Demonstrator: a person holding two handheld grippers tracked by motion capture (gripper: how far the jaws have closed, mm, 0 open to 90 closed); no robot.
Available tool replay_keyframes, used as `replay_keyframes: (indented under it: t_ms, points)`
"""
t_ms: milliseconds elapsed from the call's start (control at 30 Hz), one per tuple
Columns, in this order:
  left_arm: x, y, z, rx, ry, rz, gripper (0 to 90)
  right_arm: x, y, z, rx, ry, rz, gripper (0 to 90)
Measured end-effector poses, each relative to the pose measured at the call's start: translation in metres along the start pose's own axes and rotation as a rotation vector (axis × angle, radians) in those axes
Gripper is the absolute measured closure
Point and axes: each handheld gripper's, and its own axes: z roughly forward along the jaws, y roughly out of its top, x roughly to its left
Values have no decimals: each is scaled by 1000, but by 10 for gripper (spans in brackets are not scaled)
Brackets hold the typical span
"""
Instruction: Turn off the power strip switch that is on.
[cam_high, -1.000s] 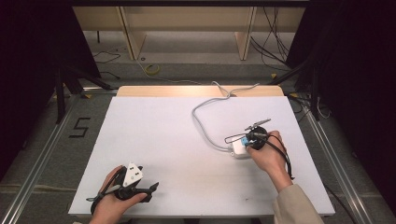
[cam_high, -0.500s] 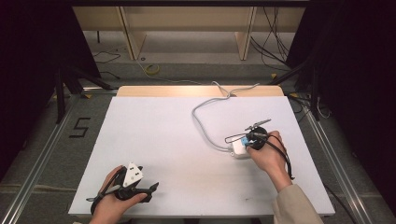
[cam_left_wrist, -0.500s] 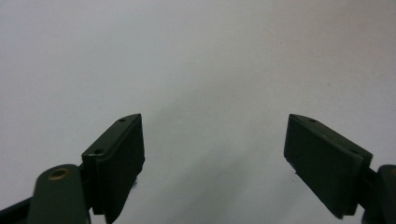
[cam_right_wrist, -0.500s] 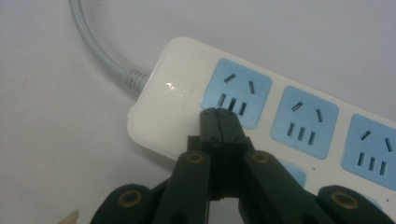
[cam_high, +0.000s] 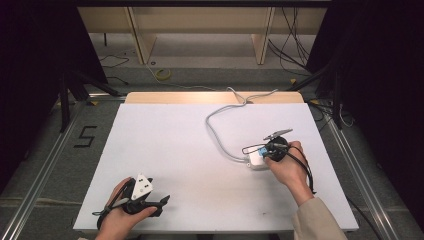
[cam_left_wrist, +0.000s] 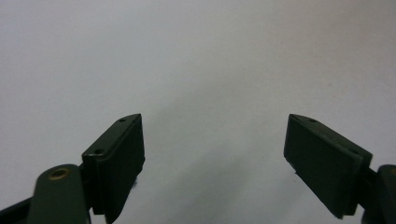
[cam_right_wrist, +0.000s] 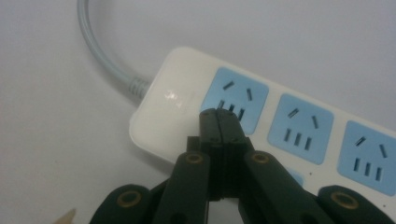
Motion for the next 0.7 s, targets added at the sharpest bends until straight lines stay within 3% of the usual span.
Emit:
replay_keyframes:
  t_ms: [167,433,700]
  points:
    - [0,0,0,1,0,0,201,-1,-4,-2,-15,-1,-7,900]
    - [1,0,0,1,3,-2,202,3,-9,-13,-95,26,-17,900]
    - [1,0,0,1,3,-1,202,12,-24,-20,-154,102,-47,876]
